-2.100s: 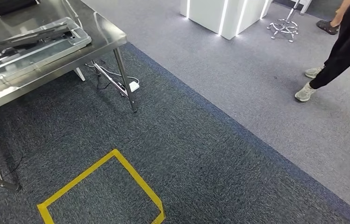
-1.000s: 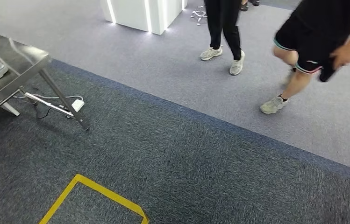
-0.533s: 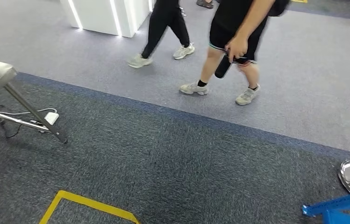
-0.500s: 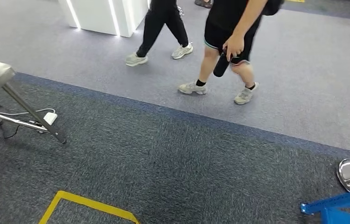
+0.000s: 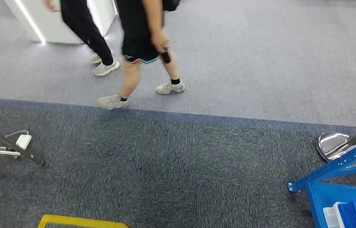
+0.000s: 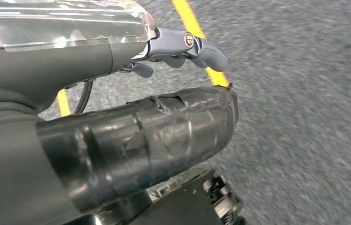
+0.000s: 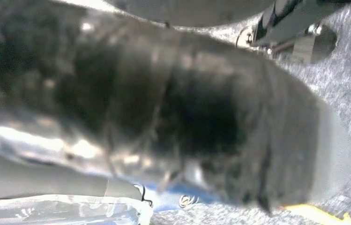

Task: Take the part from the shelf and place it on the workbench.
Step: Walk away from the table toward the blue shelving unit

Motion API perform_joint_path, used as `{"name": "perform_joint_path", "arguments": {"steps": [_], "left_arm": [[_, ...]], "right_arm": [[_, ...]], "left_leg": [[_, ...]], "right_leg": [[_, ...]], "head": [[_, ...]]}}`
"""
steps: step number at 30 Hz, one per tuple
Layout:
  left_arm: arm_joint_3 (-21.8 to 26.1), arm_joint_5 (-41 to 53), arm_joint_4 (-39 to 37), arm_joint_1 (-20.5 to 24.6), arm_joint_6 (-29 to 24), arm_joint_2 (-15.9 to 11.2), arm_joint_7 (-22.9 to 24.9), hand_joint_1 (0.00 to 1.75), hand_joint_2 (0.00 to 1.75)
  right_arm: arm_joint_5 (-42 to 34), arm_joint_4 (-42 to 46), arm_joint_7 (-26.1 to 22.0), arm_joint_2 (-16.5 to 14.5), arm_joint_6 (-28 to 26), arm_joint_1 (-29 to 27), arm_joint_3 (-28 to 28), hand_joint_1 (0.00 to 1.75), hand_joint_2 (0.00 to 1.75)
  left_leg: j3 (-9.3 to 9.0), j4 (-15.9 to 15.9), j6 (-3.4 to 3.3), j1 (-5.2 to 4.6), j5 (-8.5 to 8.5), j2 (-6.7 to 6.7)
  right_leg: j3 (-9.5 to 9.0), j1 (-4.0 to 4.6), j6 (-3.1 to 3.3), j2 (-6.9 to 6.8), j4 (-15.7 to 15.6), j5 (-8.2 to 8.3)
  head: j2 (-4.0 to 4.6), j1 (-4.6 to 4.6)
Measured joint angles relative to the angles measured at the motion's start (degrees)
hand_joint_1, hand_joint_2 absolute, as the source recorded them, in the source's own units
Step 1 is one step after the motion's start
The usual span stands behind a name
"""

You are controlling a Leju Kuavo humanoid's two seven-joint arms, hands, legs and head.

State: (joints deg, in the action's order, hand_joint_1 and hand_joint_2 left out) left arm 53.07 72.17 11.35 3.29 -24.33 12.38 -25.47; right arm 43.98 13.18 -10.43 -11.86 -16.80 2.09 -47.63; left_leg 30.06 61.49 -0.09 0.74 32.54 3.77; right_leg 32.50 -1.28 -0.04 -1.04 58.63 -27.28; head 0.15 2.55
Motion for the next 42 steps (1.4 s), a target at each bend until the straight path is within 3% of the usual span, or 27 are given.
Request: {"name": "perform_joint_path", "arguments": {"steps": [2,3,4,5,6,8,10,12,13,15,17,19,20,22,24,26,28,30,32,33,34,35,37,39,41,42], "left_arm": [[0.0,0.01,-0.01,-0.11,0.03,0.0,-0.03,0.0,0.0],[0.0,0.01,-0.01,-0.22,0.05,-0.01,-0.03,0.0,0.0],[0.01,0.02,-0.01,-0.32,0.06,-0.01,-0.03,0.0,0.0],[0.01,0.02,-0.01,-0.4,0.07,-0.01,-0.03,0.0,0.0],[0.02,0.02,-0.01,-0.45,0.07,-0.01,-0.03,0.0,0.0],[0.02,0.02,-0.01,-0.48,0.07,-0.05,-0.02,0.0,0.0],[0.02,0.06,-0.01,-0.43,0.07,-0.1,-0.01,0.0,0.0],[0.03,0.08,-0.01,-0.27,0.07,-0.1,0.01,0.0,0.0],[0.03,0.1,-0.01,-0.22,0.08,-0.08,0.02,0.0,0.0],[0.04,0.09,-0.01,-0.22,0.1,0.0,0.02,0.0,0.0],[0.04,0.1,-0.01,-0.33,0.13,0.03,0.01,0.0,0.0],[0.04,0.09,-0.01,-0.49,0.14,0.03,0.01,0.0,0.0],[0.04,0.09,0.0,-0.5,0.14,0.03,0.01,0.0,0.0],[0.04,0.09,0.0,-0.44,0.15,0.05,0.01,0.0,0.0],[0.04,0.09,-0.01,-0.38,0.16,0.06,0.0,0.0,0.0],[0.04,0.12,-0.01,-0.23,0.17,0.04,-0.03,0.0,0.0],[0.04,0.15,0.0,-0.01,0.19,0.03,-0.05,0.0,0.0],[0.04,0.17,0.0,0.07,0.22,0.02,-0.1,0.0,0.0],[0.04,0.18,-0.01,0.0,0.24,0.02,-0.14,0.0,0.0],[0.04,0.19,-0.01,-0.07,0.25,0.02,-0.14,0.0,0.0],[0.04,0.19,-0.01,-0.16,0.26,0.02,-0.14,0.0,0.0],[0.05,0.19,-0.01,-0.25,0.27,0.02,-0.14,0.0,0.0],[0.06,0.19,-0.01,-0.31,0.28,0.0,-0.14,0.0,0.0],[0.07,0.19,0.0,-0.27,0.29,-0.14,-0.17,0.0,0.0],[0.05,0.2,0.0,-0.17,0.29,-0.23,-0.26,0.0,0.0],[0.05,0.2,-0.01,-0.09,0.29,-0.21,-0.34,0.0,0.0]], "right_arm": [[0.0,0.0,0.03,0.01,-0.01,0.13,0.0,0.0,0.0],[0.0,0.0,0.04,0.0,-0.01,0.16,0.01,0.0,0.0],[0.0,0.0,0.06,-0.01,-0.01,0.14,0.01,0.0,0.0],[0.0,0.0,0.08,-0.01,-0.01,0.1,0.01,0.0,0.0],[0.0,0.0,0.09,-0.01,-0.01,0.06,0.01,0.0,0.0],[0.0,-0.02,0.11,-0.05,-0.01,0.05,0.01,0.0,0.0],[0.01,-0.04,0.11,-0.12,-0.01,0.09,0.01,0.0,0.0],[0.03,-0.07,0.11,-0.14,-0.01,-0.02,0.01,0.0,0.0],[0.05,-0.09,0.11,-0.11,-0.01,-0.11,0.01,0.0,0.0],[0.09,-0.11,0.11,-0.07,-0.01,-0.17,0.01,0.0,0.0],[0.15,-0.11,0.11,-0.04,-0.01,-0.08,0.01,0.0,0.0],[0.19,-0.11,0.11,-0.02,-0.01,-0.08,0.01,0.0,0.0],[0.21,-0.11,0.11,-0.01,-0.01,-0.12,0.01,0.0,0.0],[0.24,-0.11,0.11,0.07,-0.01,-0.2,0.01,0.0,0.0],[0.29,-0.11,0.11,0.14,0.0,-0.1,0.01,0.0,0.0],[0.37,-0.11,0.11,0.14,0.01,-0.02,0.01,0.0,0.0],[0.42,-0.11,0.11,0.14,0.01,-0.08,0.01,0.0,0.0],[0.42,-0.11,0.11,0.16,0.02,-0.06,0.01,0.0,0.0],[0.44,-0.11,0.11,0.2,0.11,0.05,0.01,0.0,0.0],[0.44,-0.11,0.11,0.21,0.2,0.09,0.01,0.0,0.0],[0.46,-0.11,0.11,0.21,0.28,0.1,0.01,0.0,0.0],[0.48,-0.11,0.11,0.21,0.33,0.08,0.01,0.0,0.0],[0.54,-0.11,0.11,0.21,0.4,0.04,0.01,0.0,0.0],[0.65,-0.16,0.11,0.12,0.56,0.09,0.01,0.0,0.0],[0.84,-0.21,0.11,0.04,0.74,0.2,0.01,0.0,0.0],[0.98,-0.22,0.11,0.08,0.79,0.23,0.01,0.0,0.0]], "left_leg": [[3.5,7.71,0.13,0.07,3.92,-2.46],[5.2,11.18,0.1,0.06,5.05,-2.95],[6.17,12.9,-0.04,0.02,5.03,-3.19],[6.09,12.3,-0.32,-0.04,3.79,-3.35],[4.98,9.44,-0.74,-0.14,1.59,-3.77],[1.74,1.35,-1.73,-0.33,-2.45,-6.18],[0.08,-2.97,-2.13,-0.54,-3.72,-7.94],[-0.2,-3.63,-2.23,-0.61,-3.87,-7.22],[-0.44,-4.12,-2.44,-0.5,-4.16,-6.54],[-0.86,-5.19,-2.92,-0.18,-4.83,-5.06],[-0.94,-5.36,-3.15,-0.25,-4.94,-3.5],[-0.89,-5.14,-3.14,-0.3,-4.7,-1.79],[-0.92,-4.99,-3.04,-0.27,-4.51,-1.0],[-1.08,-4.5,-2.64,-0.18,-3.95,0.32],[-1.12,-3.91,-1.92,-0.38,-3.25,1.28],[-1.27,-3.64,-1.22,-0.64,-2.83,2.1],[-1.69,-3.55,-0.67,-0.49,-2.53,2.61],[-0.99,-1.35,-0.18,-0.19,-0.65,0.73],[2.03,5.23,0.08,-0.04,3.14,-2.1],[3.91,9.07,0.11,-0.02,4.73,-2.78],[5.35,11.82,0.04,-0.04,5.39,-3.09],[5.9,12.57,-0.15,-0.08,4.82,-3.25],[3.89,7.42,-1.01,-0.27,0.7,-4.09],[0.87,0.01,-2.26,-0.5,-2.74,-7.03],[-0.23,-3.05,-2.88,-0.79,-3.47,-8.74],[-0.38,-3.47,-2.87,-0.9,-3.66,-8.23]], "right_leg": [[0.2,0.13,0.43,1.23,-0.01,0.14],[0.28,0.27,0.54,1.99,0.01,0.18],[0.3,0.43,0.58,2.79,0.04,0.21],[0.26,0.57,0.59,3.61,0.07,0.22],[0.18,0.68,0.59,4.43,0.09,0.23],[0.15,0.81,0.5,5.86,0.2,0.26],[0.44,0.67,0.1,7.07,0.27,0.43],[0.72,0.53,-0.59,8.21,0.07,0.77],[0.82,0.59,-0.89,7.84,0.14,0.68],[1.96,0.84,-1.38,5.14,2.63,-1.16],[4.86,0.7,-1.7,2.31,8.88,-4.72],[7.37,0.41,-2.01,1.67,14.15,-6.42],[7.38,0.25,-2.15,1.45,14.27,-5.75],[4.45,-0.01,-2.35,0.19,8.75,-2.17],[1.32,0.29,-1.92,-1.86,2.64,-0.02],[0.73,0.69,-1.03,-2.27,1.05,-0.09],[0.87,0.66,-0.2,-1.1,0.92,0.09],[0.83,0.52,0.55,-0.02,0.62,0.37],[0.96,0.54,1.08,1.09,0.51,0.59],[1.09,0.67,1.25,1.74,0.53,0.66],[1.16,0.83,1.35,2.5,0.54,0.72],[1.19,1.0,1.4,3.3,0.57,0.76],[1.07,1.31,1.43,4.88,0.6,0.82],[1.09,1.34,1.28,6.16,0.68,0.94],[1.44,0.97,0.74,7.28,0.67,1.23],[1.6,0.83,0.31,7.98,0.49,1.46]], "head": [[0.0,-0.02],[0.0,-0.02],[0.0,-0.02],[0.0,-0.02],[0.0,-0.03],[0.0,-0.01],[0.0,-0.01],[0.0,-0.01],[0.0,0.0],[0.0,0.18],[0.0,0.36],[0.0,0.36],[0.0,0.36],[0.0,0.36],[0.0,0.32],[0.0,0.23],[0.0,0.2],[0.0,0.18],[0.0,0.13],[0.0,0.1],[0.0,0.11],[0.0,0.1],[0.0,0.11],[0.0,0.17],[0.0,0.15],[0.0,0.09]]}}
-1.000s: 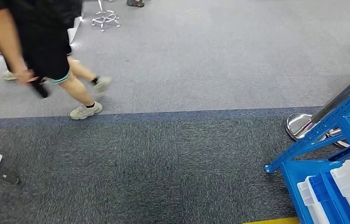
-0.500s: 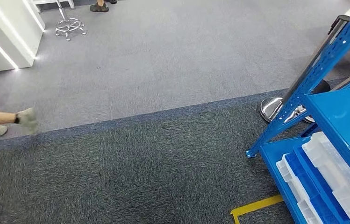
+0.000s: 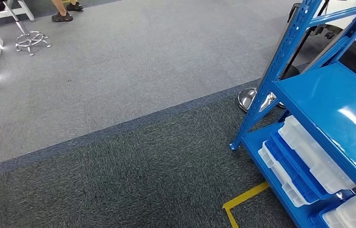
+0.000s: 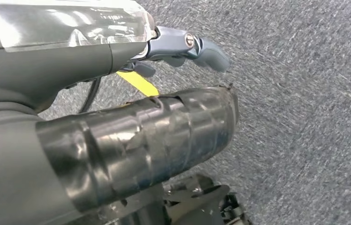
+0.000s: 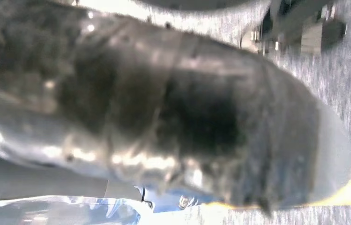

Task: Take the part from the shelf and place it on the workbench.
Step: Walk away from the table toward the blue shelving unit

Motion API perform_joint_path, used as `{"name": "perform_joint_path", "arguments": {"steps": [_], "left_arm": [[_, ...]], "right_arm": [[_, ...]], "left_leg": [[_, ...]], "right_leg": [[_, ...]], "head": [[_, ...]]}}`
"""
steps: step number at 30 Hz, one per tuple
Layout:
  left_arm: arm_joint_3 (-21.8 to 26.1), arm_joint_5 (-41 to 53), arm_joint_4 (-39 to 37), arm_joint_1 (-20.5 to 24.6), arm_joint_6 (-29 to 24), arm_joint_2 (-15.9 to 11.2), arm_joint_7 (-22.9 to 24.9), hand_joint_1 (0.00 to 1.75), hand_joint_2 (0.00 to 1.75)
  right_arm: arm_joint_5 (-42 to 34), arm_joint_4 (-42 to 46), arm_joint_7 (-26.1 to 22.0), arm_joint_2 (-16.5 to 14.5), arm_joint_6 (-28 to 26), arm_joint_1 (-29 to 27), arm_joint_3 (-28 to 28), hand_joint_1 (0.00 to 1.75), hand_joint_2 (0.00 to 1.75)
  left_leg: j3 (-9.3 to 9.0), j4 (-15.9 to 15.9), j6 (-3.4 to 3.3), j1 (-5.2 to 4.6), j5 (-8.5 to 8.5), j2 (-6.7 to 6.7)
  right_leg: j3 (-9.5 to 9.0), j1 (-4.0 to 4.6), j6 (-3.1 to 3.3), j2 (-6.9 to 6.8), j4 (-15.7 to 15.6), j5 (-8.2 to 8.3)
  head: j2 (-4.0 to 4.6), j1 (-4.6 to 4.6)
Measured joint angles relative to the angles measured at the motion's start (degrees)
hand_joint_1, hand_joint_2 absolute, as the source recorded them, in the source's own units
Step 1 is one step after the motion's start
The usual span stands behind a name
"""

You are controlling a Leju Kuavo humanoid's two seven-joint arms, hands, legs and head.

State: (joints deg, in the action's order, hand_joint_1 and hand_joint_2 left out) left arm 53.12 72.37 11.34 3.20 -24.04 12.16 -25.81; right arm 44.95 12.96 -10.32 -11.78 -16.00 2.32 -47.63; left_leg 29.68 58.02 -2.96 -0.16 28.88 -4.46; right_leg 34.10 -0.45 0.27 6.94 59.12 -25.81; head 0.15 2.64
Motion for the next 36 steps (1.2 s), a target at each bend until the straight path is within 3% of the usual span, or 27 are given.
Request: {"name": "perform_joint_path", "arguments": {"steps": [1,3,5,7,8,9,11,13,14,16,18,21,22,23,24,25,27,29,31,33,34,36], "left_arm": [[0.0,-0.05,0.0,0.05,-0.01,0.05,-0.07,0.0,0.0],[0.02,-0.21,0.01,0.12,-0.05,0.1,-0.26,0.0,0.0],[0.07,-0.43,0.02,0.12,-0.09,0.11,-0.43,0.0,0.0],[0.18,-0.69,0.02,-0.05,-0.09,0.11,-0.44,0.0,0.0],[0.24,-0.79,0.02,-0.12,-0.09,0.1,-0.42,0.0,0.0],[0.28,-0.82,0.02,-0.14,-0.09,0.1,-0.35,0.0,0.0],[0.3,-0.82,0.02,-0.05,-0.08,0.11,-0.2,0.0,0.0],[0.33,-0.81,0.02,0.01,-0.07,0.1,-0.01,0.0,0.0],[0.35,-0.81,0.02,0.05,-0.07,0.09,0.08,0.0,0.0],[0.4,-0.81,0.02,0.19,-0.07,0.08,0.22,0.0,0.0],[0.45,-0.8,0.02,0.26,-0.09,0.08,0.3,0.0,0.0],[0.63,-0.79,0.02,0.13,-0.1,0.08,0.3,0.0,0.0],[0.69,-0.8,0.02,0.03,-0.1,0.08,0.29,0.0,0.0],[0.74,-0.8,0.02,-0.06,-0.09,0.08,0.28,0.0,0.0],[0.76,-0.81,0.02,-0.11,-0.09,0.08,0.28,0.0,0.0],[0.79,-0.8,0.02,-0.13,-0.09,0.07,0.25,0.0,0.0],[0.85,-0.79,0.02,-0.17,-0.07,0.03,0.15,0.0,0.0],[0.93,-0.77,0.02,-0.11,-0.03,-0.02,0.0,0.0,0.0],[0.98,-0.76,0.02,0.07,-0.03,-0.03,-0.15,0.0,0.0],[1.0,-0.73,0.02,0.13,-0.04,0.04,-0.26,0.0,0.0],[1.02,-0.72,0.02,0.1,-0.05,0.08,-0.3,0.0,0.0],[1.07,-0.66,0.02,-0.06,-0.05,0.11,-0.35,0.0,0.0]], "right_arm": [[0.12,-0.01,0.0,0.03,0.01,-0.02,0.0,0.0,0.0],[0.32,-0.02,-0.03,0.14,0.0,0.02,0.0,0.0,0.0],[0.43,-0.02,-0.13,0.22,-0.01,0.16,0.0,0.0,0.0],[0.51,-0.02,-0.26,0.28,-0.02,0.21,0.0,0.0,0.0],[0.54,-0.02,-0.31,0.33,-0.02,0.18,0.0,0.0,0.0],[0.56,-0.02,-0.32,0.36,-0.03,0.14,0.0,0.0,0.0],[0.6,-0.02,-0.31,0.43,-0.06,0.1,0.0,0.0,0.0],[0.66,-0.02,-0.23,0.45,-0.07,0.19,0.0,0.0,0.0],[0.69,-0.02,-0.15,0.45,-0.07,0.19,0.0,0.0,0.0],[0.76,-0.03,-0.02,0.44,-0.08,0.08,0.0,0.0,0.0],[0.83,-0.04,0.04,0.43,-0.09,0.02,0.0,0.0,0.0],[0.95,-0.04,0.05,0.42,-0.1,0.21,0.0,0.0,0.0],[0.98,-0.04,0.05,0.42,-0.1,0.23,0.0,0.0,0.0],[1.01,-0.04,0.05,0.42,-0.1,0.2,0.0,0.0,0.0],[1.03,-0.04,0.05,0.42,-0.1,0.17,0.0,0.0,0.0],[1.04,-0.04,0.05,0.42,-0.1,0.15,0.0,0.0,0.0],[1.05,-0.05,0.02,0.36,-0.1,0.2,0.0,0.0,0.0],[1.07,-0.06,0.0,0.27,-0.1,0.3,0.0,0.0,0.0],[1.11,-0.08,0.0,0.25,-0.09,0.21,0.0,0.0,0.0],[1.19,-0.09,0.0,0.27,-0.1,0.03,0.0,0.0,0.0],[1.22,-0.09,-0.01,0.29,-0.1,0.03,0.0,0.0,0.0],[1.25,-0.09,-0.02,0.31,-0.1,0.14,0.0,0.0,0.0]], "left_leg": [[-0.27,-0.55,-0.03,0.17,-0.34,0.7],[-0.91,-2.04,-0.24,0.64,-1.22,2.24],[-1.1,-2.76,-0.37,0.79,-1.62,3.92],[-1.04,-2.7,-0.24,0.75,-1.51,5.78],[-1.04,-2.63,-0.12,0.76,-1.4,6.63],[-1.09,-2.55,0.03,0.8,-1.28,7.4],[-1.29,-2.2,0.52,0.83,-0.85,8.64],[-1.38,-1.68,1.29,0.61,-0.22,9.57],[-1.49,-1.53,1.65,0.46,0.0,9.95],[-1.83,-1.47,2.24,0.38,0.27,10.63],[-1.46,0.07,2.79,0.62,1.72,9.29],[3.12,10.19,3.17,0.86,7.26,5.58],[4.84,13.69,3.15,0.87,8.43,5.19],[5.86,15.49,3.05,0.86,8.45,5.04],[5.87,15.05,2.87,0.85,7.24,4.92],[4.87,12.37,2.59,0.85,5.06,4.58],[1.89,4.67,1.86,0.85,0.87,2.23],[0.35,0.4,1.54,0.8,-0.39,0.28],[0.09,-0.31,1.44,0.76,-0.39,0.84],[-0.2,-0.94,0.93,0.99,-0.91,2.22],[-0.29,-1.3,0.66,1.13,-1.15,2.97],[-0.29,-1.44,0.38,1.06,-1.23,4.58]], "right_leg": [[0.08,-0.07,-0.34,0.39,-0.1,0.14],[0.79,0.21,-0.9,-1.32,1.23,-0.98],[3.4,0.24,-1.38,-4.71,6.84,-4.55],[6.29,-0.15,-1.98,-6.21,13.23,-7.4],[6.62,-0.35,-2.24,-6.51,14.27,-7.4],[5.78,-0.55,-2.45,-6.79,13.06,-6.32],[1.58,-0.75,-2.57,-8.5,5.69,-2.97],[-1.55,-0.51,-1.95,-10.1,-0.04,-1.24],[-1.92,-0.32,-1.53,-10.38,-0.83,-1.31],[-1.81,-0.21,-0.75,-9.34,-0.69,-1.28],[-1.86,-0.43,-0.05,-8.31,-0.93,-1.07],[-1.75,-0.47,0.68,-6.65,-1.04,-0.88],[-1.71,-0.36,0.76,-5.97,-1.0,-0.87],[-1.69,-0.27,0.79,-5.24,-0.92,-0.87],[-1.7,-0.19,0.8,-4.43,-0.81,-0.88],[-1.73,-0.13,0.79,-3.6,-0.69,-0.89],[-1.64,-0.07,0.67,-2.13,-0.45,-0.9],[-1.19,-0.15,0.23,-0.9,-0.27,-0.75],[-0.73,-0.26,-0.59,0.27,-0.43,-0.37],[-0.18,-0.14,-1.23,-0.91,0.38,-0.95],[0.66,0.0,-1.44,-2.36,2.14,-2.12],[3.84,0.03,-1.73,-5.33,8.86,-5.78]], "head": [[0.0,-0.04],[0.0,0.05],[0.0,0.21],[0.0,0.25],[0.0,0.24],[0.0,0.25],[0.0,0.25],[0.0,0.2],[0.0,0.17],[0.0,0.13],[0.0,0.12],[0.0,0.08],[0.0,0.09],[0.0,0.09],[0.0,0.09],[0.0,0.08],[0.0,0.1],[0.0,0.1],[0.0,0.08],[0.0,0.15],[0.0,0.24],[0.0,0.38]]}}
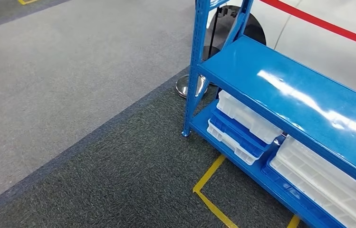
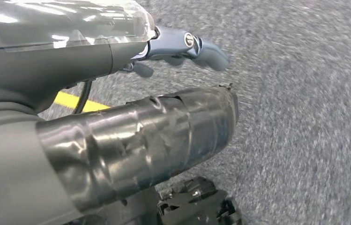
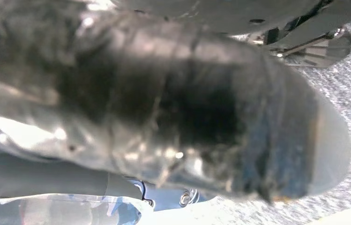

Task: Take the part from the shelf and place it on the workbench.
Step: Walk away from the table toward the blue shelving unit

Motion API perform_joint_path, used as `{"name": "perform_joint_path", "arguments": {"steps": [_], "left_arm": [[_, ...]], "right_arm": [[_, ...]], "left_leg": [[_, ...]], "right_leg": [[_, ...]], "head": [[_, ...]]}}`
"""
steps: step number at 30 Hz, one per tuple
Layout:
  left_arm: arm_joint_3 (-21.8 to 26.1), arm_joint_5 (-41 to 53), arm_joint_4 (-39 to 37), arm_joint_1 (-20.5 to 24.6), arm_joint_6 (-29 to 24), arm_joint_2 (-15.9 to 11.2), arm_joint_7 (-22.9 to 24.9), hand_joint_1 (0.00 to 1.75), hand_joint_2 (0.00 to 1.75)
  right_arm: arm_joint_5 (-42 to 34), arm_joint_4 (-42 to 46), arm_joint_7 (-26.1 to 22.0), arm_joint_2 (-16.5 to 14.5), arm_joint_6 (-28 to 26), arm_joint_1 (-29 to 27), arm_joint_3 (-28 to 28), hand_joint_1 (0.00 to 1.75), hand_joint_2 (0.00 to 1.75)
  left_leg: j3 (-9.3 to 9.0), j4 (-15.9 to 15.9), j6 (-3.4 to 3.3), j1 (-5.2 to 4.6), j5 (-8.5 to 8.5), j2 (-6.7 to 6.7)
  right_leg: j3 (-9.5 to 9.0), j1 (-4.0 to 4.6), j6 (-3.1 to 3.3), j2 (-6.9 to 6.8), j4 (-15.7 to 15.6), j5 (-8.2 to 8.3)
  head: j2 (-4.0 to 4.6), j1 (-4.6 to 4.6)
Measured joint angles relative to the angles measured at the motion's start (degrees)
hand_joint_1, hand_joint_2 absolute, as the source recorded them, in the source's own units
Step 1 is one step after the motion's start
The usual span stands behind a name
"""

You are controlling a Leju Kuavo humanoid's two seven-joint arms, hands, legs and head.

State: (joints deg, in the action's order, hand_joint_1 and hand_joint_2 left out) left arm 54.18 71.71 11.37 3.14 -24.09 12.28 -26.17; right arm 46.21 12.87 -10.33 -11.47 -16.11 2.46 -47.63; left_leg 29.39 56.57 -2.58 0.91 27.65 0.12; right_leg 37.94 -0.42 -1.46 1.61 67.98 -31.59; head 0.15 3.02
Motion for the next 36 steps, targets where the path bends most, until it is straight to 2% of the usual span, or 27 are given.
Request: {"name": "perform_joint_path", "arguments": {"steps": [1,2,3,4,6,8,9,11,13,15,16,17,18,19,20,22,24,26,27,29,30,31,32,33,34,35,36], "left_arm": [[0.03,0.02,0.0,-0.1,0.01,-0.01,-0.01,0.0,0.0],[0.07,0.02,0.0,-0.16,0.01,-0.01,-0.02,0.0,0.0],[0.09,0.02,0.0,-0.16,0.01,-0.01,-0.03,0.0,0.0],[0.1,0.03,0.0,-0.13,0.01,-0.01,-0.04,0.0,0.0],[0.11,0.04,0.0,-0.06,0.04,0.01,-0.06,0.0,0.0],[0.13,0.03,0.0,-0.01,0.07,-0.01,-0.08,0.0,0.0],[0.14,0.02,0.0,0.04,0.07,-0.01,-0.09,0.0,0.0],[0.15,-0.01,0.0,0.22,0.07,-0.01,-0.12,0.0,0.0],[0.15,-0.01,0.0,0.23,0.07,-0.01,-0.16,0.0,0.0],[0.17,0.01,0.0,0.08,0.07,0.0,-0.19,0.0,0.0],[0.18,0.02,0.0,-0.02,0.07,0.01,-0.19,0.0,0.0],[0.19,0.03,0.0,-0.11,0.07,0.01,-0.19,0.0,0.0],[0.2,0.04,0.0,-0.17,0.07,0.01,-0.19,0.0,0.0],[0.2,0.05,0.0,-0.2,0.07,0.0,-0.2,0.0,0.0],[0.21,0.05,0.0,-0.2,0.07,-0.01,-0.21,0.0,0.0],[0.23,0.05,0.0,-0.23,0.07,-0.05,-0.24,0.0,0.0],[0.24,0.07,0.0,-0.14,0.07,-0.08,-0.28,0.0,0.0],[0.25,0.1,0.0,0.02,0.07,-0.04,-0.3,0.0,0.0],[0.25,0.14,0.0,0.07,0.08,-0.01,-0.31,0.0,0.0],[0.26,0.21,0.0,0.03,0.1,0.06,-0.31,0.0,0.0],[0.26,0.27,0.0,-0.03,0.13,0.06,-0.32,0.0,0.0],[0.26,0.31,0.0,-0.11,0.14,0.06,-0.32,0.0,0.0],[0.26,0.34,0.0,-0.19,0.15,0.05,-0.31,0.0,0.0],[0.26,0.37,0.0,-0.2,0.16,0.04,-0.31,0.0,0.0],[0.26,0.4,0.0,-0.17,0.17,0.03,-0.31,0.0,0.0],[0.26,0.43,0.0,-0.12,0.2,0.06,-0.31,0.0,0.0],[0.26,0.46,0.0,-0.08,0.22,0.08,-0.32,0.0,0.0]], "right_arm": [[0.0,0.0,-0.01,0.0,0.0,0.03,0.0,0.0,0.0],[0.0,0.0,-0.01,0.0,0.0,0.01,0.0,0.0,0.0],[0.0,0.0,0.0,0.01,0.0,-0.05,0.0,0.0,0.0],[0.0,0.0,0.0,0.02,-0.01,-0.12,0.0,0.0,0.0],[0.01,-0.01,0.01,0.05,-0.02,-0.13,0.0,0.0,0.0],[0.03,-0.01,0.01,0.05,-0.02,-0.01,0.0,0.0,0.0],[0.05,-0.01,0.0,0.05,-0.02,0.0,0.0,0.0,0.0],[0.07,-0.02,-0.01,0.02,-0.02,-0.14,0.0,0.0,0.0],[0.07,-0.02,-0.01,-0.02,-0.02,-0.15,0.0,0.0,0.0],[0.09,-0.02,-0.01,-0.04,-0.01,-0.02,0.0,0.0,0.0],[0.1,-0.02,-0.01,-0.04,0.01,0.01,0.0,0.0,0.0],[0.11,-0.02,-0.01,-0.04,0.04,0.01,0.0,0.0,0.0],[0.14,-0.02,-0.01,-0.04,0.06,-0.03,0.0,0.0,0.0],[0.16,-0.02,-0.01,-0.04,0.08,-0.06,0.0,0.0,0.0],[0.2,-0.02,-0.01,-0.04,0.09,-0.09,0.0,0.0,0.0],[0.26,-0.04,0.0,-0.11,0.11,-0.04,0.0,0.0,0.0],[0.3,-0.07,0.01,-0.2,0.15,0.02,0.0,0.0,0.0],[0.33,-0.09,0.02,-0.21,0.16,-0.08,0.0,0.0,0.0],[0.37,-0.1,0.02,-0.21,0.15,-0.16,0.0,0.0,0.0],[0.46,-0.11,0.02,-0.18,0.14,-0.15,0.0,0.0,0.0],[0.54,-0.11,0.02,-0.18,0.15,-0.1,0.0,0.0,0.0],[0.62,-0.11,0.02,-0.17,0.15,-0.06,0.0,0.0,0.0],[0.71,-0.11,0.02,-0.17,0.15,-0.05,0.0,0.0,0.0],[0.76,-0.11,0.02,-0.17,0.15,-0.08,0.0,0.0,0.0],[0.8,-0.11,0.03,-0.16,0.15,-0.13,0.0,0.0,0.0],[0.83,-0.1,0.03,-0.14,0.15,-0.17,0.0,0.0,0.0],[0.85,-0.1,0.04,-0.11,0.15,-0.16,0.0,0.0,0.0]], "left_leg": [[0.03,0.03,-0.04,-0.07,0.04,0.85],[0.03,0.07,-0.05,-0.12,0.11,1.7],[0.0,0.11,-0.02,-0.14,0.19,2.49],[-0.08,0.16,0.05,-0.14,0.3,3.18],[-0.33,0.38,0.42,-0.28,0.67,4.36],[-0.49,0.6,1.03,-0.57,1.12,5.25],[-0.65,0.61,1.34,-0.72,1.27,5.69],[-1.04,0.65,1.92,-0.66,1.57,6.31],[-0.34,2.89,2.5,-0.43,3.45,4.39],[2.54,9.42,2.85,-0.22,7.32,1.51],[4.32,13.22,2.93,-0.18,8.99,0.84],[5.67,15.92,2.95,-0.18,9.72,0.56],[6.2,16.73,2.89,-0.19,9.27,0.43],[5.71,15.29,2.74,-0.19,7.67,0.27],[4.36,11.97,2.48,-0.19,5.35,-0.19],[1.42,4.63,1.85,-0.18,1.84,-2.63],[0.35,1.56,1.57,-0.27,1.12,-4.2],[0.19,1.08,1.3,-0.24,0.87,-3.29],[0.06,0.78,1.02,-0.13,0.61,-2.66],[-0.1,0.21,0.34,0.13,0.17,-1.19],[-0.1,0.16,0.15,0.03,0.15,-0.4],[-0.05,0.18,0.04,-0.02,0.18,0.45],[0.0,0.22,0.04,-0.07,0.23,1.32],[0.02,0.25,0.06,-0.09,0.29,2.13],[-0.01,0.3,0.14,-0.1,0.39,2.86],[-0.11,0.35,0.27,-0.09,0.52,3.51],[-0.26,0.44,0.47,-0.13,0.7,4.08]], "right_leg": [[1.69,-0.09,-0.17,-0.59,3.55,-1.46],[2.76,-0.2,-0.31,-0.92,5.85,-2.01],[2.68,-0.31,-0.41,-1.17,5.95,-1.39],[1.47,-0.39,-0.45,-1.51,3.85,0.14],[-2.87,-0.22,-0.16,-3.74,-3.97,3.54],[-5.36,0.15,0.55,-5.47,-8.77,4.68],[-5.45,0.35,0.93,-5.5,-9.19,4.46],[-5.36,0.22,1.58,-4.32,-9.4,4.69],[-5.4,-0.12,2.32,-3.15,-9.73,5.08],[-5.25,-0.22,2.8,-1.87,-9.81,5.34],[-5.1,-0.17,2.88,-1.19,-9.75,5.38],[-4.99,-0.12,2.93,-0.45,-9.66,5.4],[-4.91,-0.08,2.94,0.32,-9.53,5.41],[-4.88,-0.05,2.92,1.11,-9.39,5.4],[-4.89,-0.03,2.89,1.91,-9.28,5.39],[-4.77,0.02,2.65,3.32,-9.06,5.42],[-4.34,-0.1,2.0,4.44,-8.98,5.65],[-3.99,-0.23,1.17,5.33,-9.06,5.94],[-3.79,-0.18,0.85,4.73,-8.77,5.71],[-2.2,-0.03,0.41,1.82,-5.34,3.42],[-0.66,-0.03,0.21,0.23,-2.08,1.56],[1.16,-0.15,0.01,-0.58,1.73,-0.26],[2.6,-0.3,-0.19,-0.89,4.81,-1.36],[3.2,-0.46,-0.35,-1.07,6.2,-1.45],[2.65,-0.62,-0.47,-1.3,5.41,-0.48],[0.9,-0.73,-0.51,-1.83,2.36,1.29],[-1.39,-0.74,-0.43,-3.05,-1.82,2.92]], "head": [[0.0,-0.01],[0.0,-0.01],[0.0,-0.01],[0.0,0.0],[0.0,0.0],[0.0,-0.06],[0.0,-0.09],[0.0,-0.14],[0.0,-0.2],[0.0,-0.28],[0.0,-0.3],[0.0,-0.3],[0.0,-0.3],[0.0,-0.3],[0.0,-0.3],[0.0,-0.28],[0.0,-0.28],[0.0,-0.3],[0.0,-0.25],[0.0,-0.06],[0.0,0.04],[0.0,0.09],[0.0,0.08],[0.0,0.08],[0.0,0.08],[0.0,0.08],[0.0,0.09]]}}
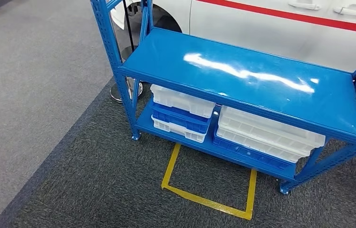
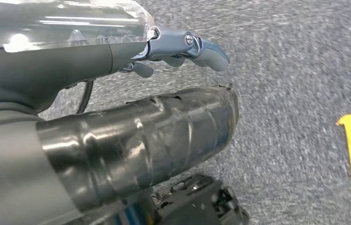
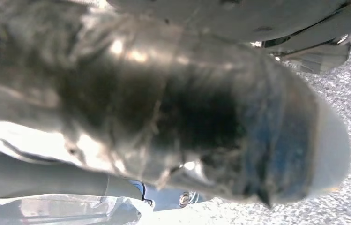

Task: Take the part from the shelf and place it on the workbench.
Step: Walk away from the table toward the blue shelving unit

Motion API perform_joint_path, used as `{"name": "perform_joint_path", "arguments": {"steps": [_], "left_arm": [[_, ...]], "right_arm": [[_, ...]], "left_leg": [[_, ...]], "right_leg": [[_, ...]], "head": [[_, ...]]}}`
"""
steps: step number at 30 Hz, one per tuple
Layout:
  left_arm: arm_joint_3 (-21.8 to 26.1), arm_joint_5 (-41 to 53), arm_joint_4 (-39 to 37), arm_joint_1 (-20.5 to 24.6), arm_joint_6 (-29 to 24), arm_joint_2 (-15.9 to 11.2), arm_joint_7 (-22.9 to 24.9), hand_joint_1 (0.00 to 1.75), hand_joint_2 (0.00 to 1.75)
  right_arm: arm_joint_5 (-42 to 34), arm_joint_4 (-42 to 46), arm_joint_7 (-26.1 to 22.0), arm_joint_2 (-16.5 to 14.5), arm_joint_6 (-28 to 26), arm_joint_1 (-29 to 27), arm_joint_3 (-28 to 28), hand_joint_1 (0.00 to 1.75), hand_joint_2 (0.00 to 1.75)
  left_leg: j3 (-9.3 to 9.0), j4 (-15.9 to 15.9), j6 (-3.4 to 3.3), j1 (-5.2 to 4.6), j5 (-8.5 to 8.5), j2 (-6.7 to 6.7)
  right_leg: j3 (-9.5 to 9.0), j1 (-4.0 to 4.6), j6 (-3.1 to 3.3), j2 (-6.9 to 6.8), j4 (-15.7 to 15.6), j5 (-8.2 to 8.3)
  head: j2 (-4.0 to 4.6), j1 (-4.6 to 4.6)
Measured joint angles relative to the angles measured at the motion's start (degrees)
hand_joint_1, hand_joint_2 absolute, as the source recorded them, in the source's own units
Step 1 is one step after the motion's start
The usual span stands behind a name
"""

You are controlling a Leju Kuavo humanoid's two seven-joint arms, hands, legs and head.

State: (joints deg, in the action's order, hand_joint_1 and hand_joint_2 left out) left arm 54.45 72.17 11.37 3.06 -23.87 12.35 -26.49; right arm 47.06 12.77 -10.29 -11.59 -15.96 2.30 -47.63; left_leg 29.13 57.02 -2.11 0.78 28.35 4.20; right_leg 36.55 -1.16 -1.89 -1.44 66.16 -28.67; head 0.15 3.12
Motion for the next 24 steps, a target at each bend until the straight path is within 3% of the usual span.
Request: {"name": "perform_joint_path", "arguments": {"steps": [2,3,5,6,8,10,11,12,13,15,17,20,22,24], "left_arm": [[0.0,0.02,0.0,0.05,0.05,0.04,-0.02,0.0,0.0],[0.0,0.03,0.0,0.1,0.05,0.04,-0.03,0.0,0.0],[0.0,0.03,0.0,0.26,0.07,0.04,-0.05,0.0,0.0],[0.0,0.05,0.0,0.33,0.07,0.03,-0.07,0.0,0.0],[0.0,0.09,0.0,0.34,0.09,0.02,-0.09,0.0,0.0],[0.0,0.14,0.0,0.17,0.11,0.02,-0.09,0.0,0.0],[0.0,0.16,0.0,0.06,0.12,0.02,-0.09,0.0,0.0],[0.0,0.19,0.0,-0.02,0.14,0.02,-0.08,0.0,0.0],[0.0,0.24,0.0,-0.06,0.16,0.02,-0.07,0.0,0.0],[0.0,0.38,0.0,-0.01,0.19,0.01,-0.02,0.0,0.0],[0.0,0.48,0.0,0.07,0.2,-0.01,0.03,0.0,0.0],[0.0,0.51,0.0,0.08,0.2,-0.01,0.05,0.0,0.0],[-0.01,0.57,0.0,0.16,0.21,-0.01,0.11,0.0,0.0],[-0.03,0.67,0.0,0.26,0.21,0.01,0.2,0.0,0.87]], "right_arm": [[0.07,0.01,-0.01,0.04,0.0,0.14,0.0,0.0,0.0],[0.09,0.0,-0.02,0.05,0.0,0.18,0.0,0.0,0.0],[0.11,0.0,-0.02,0.05,0.0,0.12,0.0,0.0,0.0],[0.11,0.0,-0.02,0.05,0.0,0.07,0.0,0.0,0.0],[0.11,0.01,-0.02,0.06,0.01,0.12,-0.01,0.0,0.0],[0.11,0.01,0.04,0.07,0.09,0.28,-0.01,0.0,0.0],[0.11,0.01,0.25,0.07,0.14,0.32,-0.01,0.0,0.0],[0.11,0.0,0.59,0.07,0.19,0.33,-0.01,0.0,0.0],[0.16,0.0,1.05,0.07,0.22,0.3,-0.01,0.0,0.0],[0.34,-0.01,2.17,0.06,0.25,0.24,-0.02,0.0,0.0],[0.49,-0.01,2.84,0.05,0.26,0.21,-0.02,0.0,0.0],[0.51,-0.01,3.0,0.05,0.26,0.21,-0.02,0.0,0.0],[0.63,-0.02,3.57,0.04,0.21,0.23,-0.02,0.0,0.0],[1.0,-0.03,4.8,-0.02,-0.06,0.22,-0.01,0.0,0.0]], "left_leg": [[-0.19,0.25,0.63,-0.29,0.44,1.0],[-0.33,0.32,0.97,-0.43,0.59,1.43],[-0.67,0.25,1.61,-0.49,0.74,2.19],[-0.77,0.5,1.97,-0.38,1.09,1.63],[0.38,3.53,2.49,-0.12,3.46,-0.96],[3.64,10.69,2.68,0.0,7.33,-3.25],[5.34,14.2,2.72,0.01,8.57,-3.56],[6.42,16.2,2.73,0.01,8.72,-3.68],[6.55,16.06,2.69,0.01,7.66,-3.71],[4.43,10.53,2.49,0.02,3.47,-3.83],[2.5,5.83,2.33,0.03,0.75,-3.99],[2.06,4.75,2.28,0.03,0.22,-4.1],[1.56,2.74,2.02,-0.08,0.18,-4.5],[1.11,0.76,0.82,-0.1,-0.2,-4.55]], "right_leg": [[-3.27,0.3,0.56,-2.2,-6.09,1.83],[-3.71,0.52,0.89,-2.69,-7.09,1.85],[-3.52,0.67,1.6,-1.68,-7.1,1.94],[-3.52,0.55,1.96,-1.12,-7.31,2.1],[-3.55,0.23,2.72,0.03,-7.75,2.5],[-3.31,0.3,3.12,1.23,-7.78,2.7],[-3.2,0.37,3.21,1.89,-7.71,2.75],[-3.13,0.43,3.24,2.52,-7.61,2.76],[-3.13,0.45,3.25,3.06,-7.5,2.74],[-3.23,0.45,3.17,3.87,-7.27,2.64],[-3.32,0.44,3.07,4.22,-7.15,2.57],[-3.31,0.44,3.04,4.27,-7.1,2.55],[-3.02,0.62,2.63,4.43,-6.85,2.5],[-2.43,0.63,1.52,4.01,-5.88,1.83]], "head": [[0.0,-0.03],[0.0,-0.06],[0.0,-0.08],[0.0,-0.08],[0.0,-0.09],[0.0,-0.1],[0.0,-0.1],[0.0,-0.1],[0.0,-0.11],[0.0,-0.11],[0.0,-0.1],[0.0,-0.1],[0.0,-0.08],[0.0,-0.04]]}}
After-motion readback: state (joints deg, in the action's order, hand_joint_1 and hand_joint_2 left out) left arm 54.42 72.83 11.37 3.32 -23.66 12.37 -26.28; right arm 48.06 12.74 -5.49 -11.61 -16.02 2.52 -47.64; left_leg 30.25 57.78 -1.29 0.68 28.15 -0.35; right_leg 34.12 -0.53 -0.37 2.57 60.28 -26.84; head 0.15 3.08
